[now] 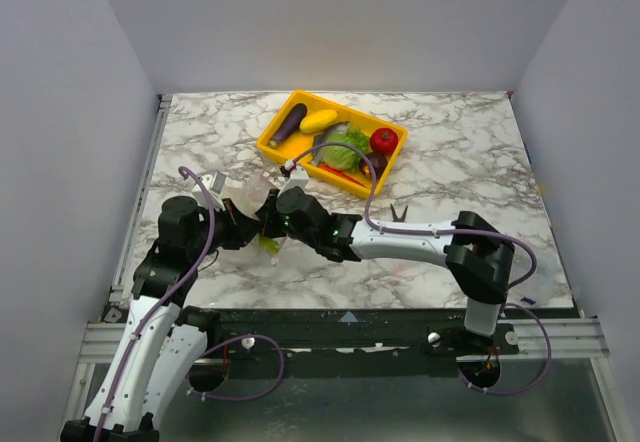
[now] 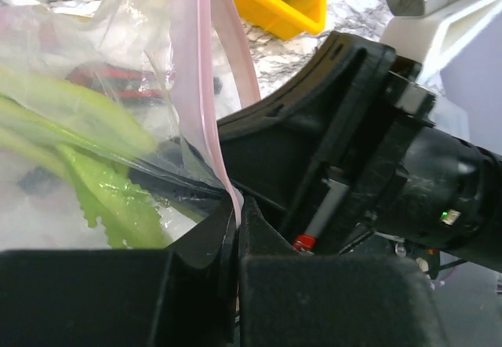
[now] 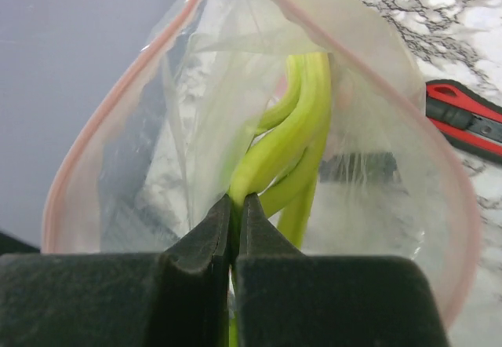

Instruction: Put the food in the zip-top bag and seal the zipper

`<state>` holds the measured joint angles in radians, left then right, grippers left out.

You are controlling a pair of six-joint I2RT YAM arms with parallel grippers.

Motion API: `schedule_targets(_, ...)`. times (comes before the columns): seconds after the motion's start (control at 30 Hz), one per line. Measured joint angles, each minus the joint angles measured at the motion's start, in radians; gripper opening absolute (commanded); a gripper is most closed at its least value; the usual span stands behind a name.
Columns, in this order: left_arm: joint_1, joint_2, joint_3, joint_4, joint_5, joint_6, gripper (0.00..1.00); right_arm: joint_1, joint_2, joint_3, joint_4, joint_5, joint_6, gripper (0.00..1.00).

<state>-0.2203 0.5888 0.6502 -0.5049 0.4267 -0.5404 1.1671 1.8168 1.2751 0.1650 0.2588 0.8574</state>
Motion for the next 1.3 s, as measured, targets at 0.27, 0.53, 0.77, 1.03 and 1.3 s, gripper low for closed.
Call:
schedule_targets(0.27,0.012,0.007,0.0,-0.044,-0.01,0.009,0.0,-0.008,0.09,0.02,0.08,0.001,0.027,0.0)
schedule_targets(0.53,0.016,0.012,0.0,-0.042,-0.014,0.009,0.0,-0.011,0.097,0.021,0.102,0.011,-0.035,0.0)
schedule_targets(0.77,0.025,-0.029,0.003,-0.053,-0.043,0.001,0.0,-0.019,0.134,0.021,0.168,-0.092,-0.163,0.16)
schedule_targets(1.03,0.013,-0.04,0.003,-0.004,-0.027,-0.109,0.0,0.005,0.135,-0.021,0.092,-0.129,-0.17,0.43)
schedule_targets(1.3,0.006,-0.053,0.006,0.033,0.003,-0.142,0.0,0.001,0.083,0.05,-0.184,-0.111,-0.174,0.65)
